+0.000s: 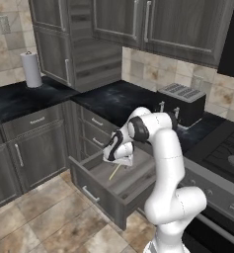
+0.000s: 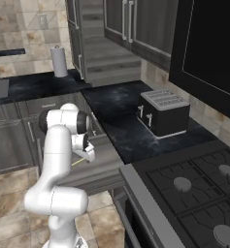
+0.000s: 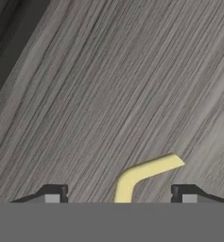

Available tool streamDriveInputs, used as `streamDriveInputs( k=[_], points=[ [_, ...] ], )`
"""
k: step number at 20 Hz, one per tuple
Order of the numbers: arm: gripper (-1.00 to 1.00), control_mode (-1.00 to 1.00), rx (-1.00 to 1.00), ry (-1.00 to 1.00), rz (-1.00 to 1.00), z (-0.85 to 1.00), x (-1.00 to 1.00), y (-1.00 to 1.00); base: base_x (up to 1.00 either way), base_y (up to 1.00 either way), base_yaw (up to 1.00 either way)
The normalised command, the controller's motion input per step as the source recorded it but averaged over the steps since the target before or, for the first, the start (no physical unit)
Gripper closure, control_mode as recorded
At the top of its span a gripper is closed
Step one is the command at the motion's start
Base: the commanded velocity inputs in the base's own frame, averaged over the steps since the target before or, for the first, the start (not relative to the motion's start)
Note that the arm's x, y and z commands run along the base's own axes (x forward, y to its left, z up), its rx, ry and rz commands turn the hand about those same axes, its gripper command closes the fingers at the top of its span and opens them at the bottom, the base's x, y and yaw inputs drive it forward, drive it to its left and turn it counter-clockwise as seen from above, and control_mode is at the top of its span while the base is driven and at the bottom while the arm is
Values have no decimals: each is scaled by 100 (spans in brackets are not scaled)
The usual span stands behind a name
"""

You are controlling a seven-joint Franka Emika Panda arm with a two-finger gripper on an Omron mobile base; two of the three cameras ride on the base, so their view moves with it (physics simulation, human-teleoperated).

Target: Take a straw from the drawer in front and place it inside the glass cup on the dining counter.

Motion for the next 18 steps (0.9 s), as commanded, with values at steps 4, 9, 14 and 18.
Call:
streamDriveInputs(
  k=[4,9,14,18],
  points=[
    [-100,-100,2,0,0,-28,0,0,0,0,0],
    [100,-100,4,0,0,-32,-2,0,0,0,0],
    [100,-100,6,0,0,-25,-17,0,0,0,0],
    [100,-100,4,1,0,-10,-10,3,0,0,0]
  ],
)
